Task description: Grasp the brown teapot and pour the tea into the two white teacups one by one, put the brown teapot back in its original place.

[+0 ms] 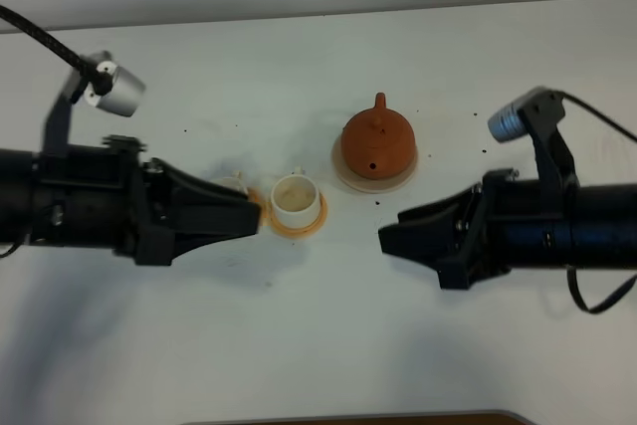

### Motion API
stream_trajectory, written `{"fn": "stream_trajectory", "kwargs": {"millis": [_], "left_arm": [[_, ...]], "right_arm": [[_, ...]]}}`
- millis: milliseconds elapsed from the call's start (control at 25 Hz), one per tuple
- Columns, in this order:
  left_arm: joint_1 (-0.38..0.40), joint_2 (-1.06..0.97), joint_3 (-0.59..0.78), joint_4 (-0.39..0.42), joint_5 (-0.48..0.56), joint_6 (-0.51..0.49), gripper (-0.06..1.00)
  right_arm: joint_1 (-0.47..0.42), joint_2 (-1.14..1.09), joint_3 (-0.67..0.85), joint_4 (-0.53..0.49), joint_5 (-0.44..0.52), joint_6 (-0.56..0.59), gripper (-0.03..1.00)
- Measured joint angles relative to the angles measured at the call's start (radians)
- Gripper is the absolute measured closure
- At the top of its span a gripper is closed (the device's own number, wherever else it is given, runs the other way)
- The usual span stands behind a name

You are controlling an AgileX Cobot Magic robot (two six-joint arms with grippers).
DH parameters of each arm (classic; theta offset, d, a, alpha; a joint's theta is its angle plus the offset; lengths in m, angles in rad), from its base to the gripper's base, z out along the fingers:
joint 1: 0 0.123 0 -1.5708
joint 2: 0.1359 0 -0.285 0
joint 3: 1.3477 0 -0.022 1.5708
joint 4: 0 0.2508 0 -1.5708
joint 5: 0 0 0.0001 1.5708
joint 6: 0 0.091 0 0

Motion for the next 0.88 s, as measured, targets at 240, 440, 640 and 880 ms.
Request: {"fn": "stream_trajectory", "kwargs": {"millis": [240, 440, 640, 880], "left_arm": [[0.000, -0.222, 0.000, 0.443, -0.048, -0.466, 0.65], [0.000, -0.367, 0.033, 0.806, -0.009, -0.817, 0.65], [0.000, -0.497, 0.138, 1.069, 0.110, -1.045, 0.65], [0.000, -0.665, 0.243, 1.109, 0.166, -1.097, 0.65]], "right_arm": [[0.000, 0.001, -0.134, -0.204, -0.100, 0.182, 0.59], [0.000, 0.002, -0.237, -0.344, -0.156, 0.301, 0.59], [0.000, 0.003, -0.317, -0.456, -0.193, 0.406, 0.59], [0.000, 0.003, -0.382, -0.522, -0.195, 0.469, 0.59]]}}
